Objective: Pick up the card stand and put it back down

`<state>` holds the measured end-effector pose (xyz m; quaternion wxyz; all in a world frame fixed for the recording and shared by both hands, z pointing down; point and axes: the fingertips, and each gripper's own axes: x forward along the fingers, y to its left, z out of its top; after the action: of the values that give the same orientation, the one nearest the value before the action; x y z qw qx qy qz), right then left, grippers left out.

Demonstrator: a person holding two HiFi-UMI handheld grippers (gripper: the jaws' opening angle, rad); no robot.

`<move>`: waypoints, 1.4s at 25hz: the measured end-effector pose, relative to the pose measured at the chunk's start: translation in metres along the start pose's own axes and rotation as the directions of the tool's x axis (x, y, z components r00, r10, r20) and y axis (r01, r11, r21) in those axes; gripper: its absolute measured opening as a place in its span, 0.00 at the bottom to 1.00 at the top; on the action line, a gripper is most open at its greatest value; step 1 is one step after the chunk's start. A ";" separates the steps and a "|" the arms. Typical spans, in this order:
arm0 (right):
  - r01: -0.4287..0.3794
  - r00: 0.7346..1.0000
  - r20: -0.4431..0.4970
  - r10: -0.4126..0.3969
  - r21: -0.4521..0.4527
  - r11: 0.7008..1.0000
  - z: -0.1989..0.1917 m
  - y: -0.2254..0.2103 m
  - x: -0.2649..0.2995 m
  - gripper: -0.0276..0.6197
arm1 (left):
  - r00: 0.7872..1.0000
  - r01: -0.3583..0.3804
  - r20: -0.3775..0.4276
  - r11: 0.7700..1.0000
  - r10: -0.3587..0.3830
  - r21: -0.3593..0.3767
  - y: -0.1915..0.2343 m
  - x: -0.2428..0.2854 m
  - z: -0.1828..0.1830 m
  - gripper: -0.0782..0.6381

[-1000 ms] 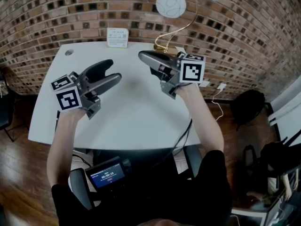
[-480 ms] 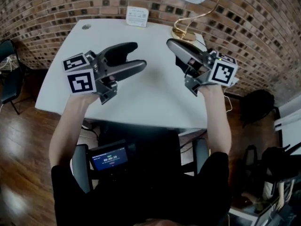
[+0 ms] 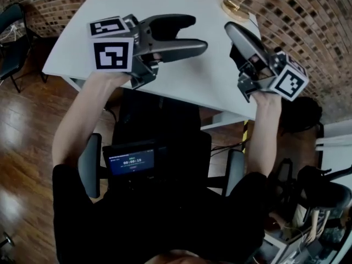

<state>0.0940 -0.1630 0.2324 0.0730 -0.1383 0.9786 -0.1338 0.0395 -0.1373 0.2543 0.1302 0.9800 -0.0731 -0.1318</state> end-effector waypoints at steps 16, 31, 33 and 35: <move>-0.069 0.992 0.102 0.073 -0.042 0.997 -0.029 0.112 -0.025 0.07 | 0.995 0.069 0.067 0.997 -0.068 -0.017 -0.103 -0.023 -0.019 0.60; -0.092 0.971 0.212 0.109 -0.088 0.992 -0.028 0.143 -0.065 0.07 | 0.998 0.062 0.022 0.998 -0.062 -0.016 -0.140 0.001 -0.026 0.60; -0.083 0.973 0.204 0.106 -0.116 0.990 -0.028 0.144 -0.071 0.07 | 0.998 0.064 0.021 0.998 -0.064 -0.026 -0.139 0.009 -0.030 0.60; -0.078 0.973 0.203 0.106 -0.142 0.987 -0.026 0.149 -0.076 0.07 | 0.998 0.068 0.017 0.997 -0.068 -0.036 -0.139 0.016 -0.036 0.60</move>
<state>0.1245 0.0033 0.2237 0.1725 -0.1109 0.9775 -0.0492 0.0804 0.0014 0.2454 0.1427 0.9783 -0.0385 -0.1452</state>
